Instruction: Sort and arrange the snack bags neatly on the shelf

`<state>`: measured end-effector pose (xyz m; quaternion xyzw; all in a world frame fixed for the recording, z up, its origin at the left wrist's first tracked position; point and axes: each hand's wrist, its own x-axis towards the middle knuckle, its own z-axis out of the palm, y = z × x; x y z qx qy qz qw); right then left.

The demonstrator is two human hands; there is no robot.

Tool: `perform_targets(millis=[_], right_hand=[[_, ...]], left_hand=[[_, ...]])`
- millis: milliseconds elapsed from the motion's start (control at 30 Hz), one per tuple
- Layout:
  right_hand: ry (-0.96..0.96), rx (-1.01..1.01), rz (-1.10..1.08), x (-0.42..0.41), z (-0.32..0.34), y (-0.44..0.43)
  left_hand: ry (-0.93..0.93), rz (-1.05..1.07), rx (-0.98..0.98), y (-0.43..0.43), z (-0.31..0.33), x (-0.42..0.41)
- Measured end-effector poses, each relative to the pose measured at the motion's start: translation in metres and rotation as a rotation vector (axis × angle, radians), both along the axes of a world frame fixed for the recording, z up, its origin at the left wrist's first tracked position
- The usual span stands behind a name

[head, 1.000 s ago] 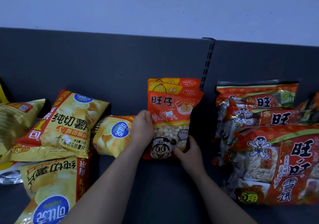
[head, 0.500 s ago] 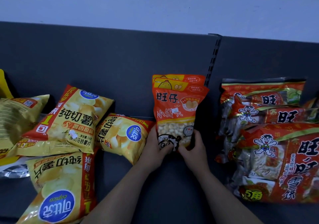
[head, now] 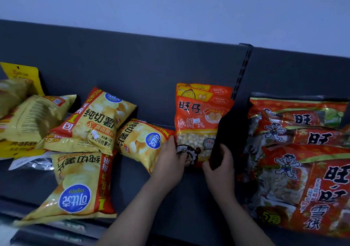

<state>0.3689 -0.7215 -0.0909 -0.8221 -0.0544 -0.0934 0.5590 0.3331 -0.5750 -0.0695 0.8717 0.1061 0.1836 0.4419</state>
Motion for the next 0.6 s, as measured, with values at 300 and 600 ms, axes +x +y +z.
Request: perform_targets(millis=[300,600], right_hand=[[-0.370,-0.024,0.240,-0.025,0.025,0.043],[-0.122,-0.211,0.471,-0.059,0.037,0.129]], left_hand=[[-0.096,0.345,0.102,0.032,0.035,-0.092],[-0.024,0.592,0.196,0.139,0.055,-0.151]])
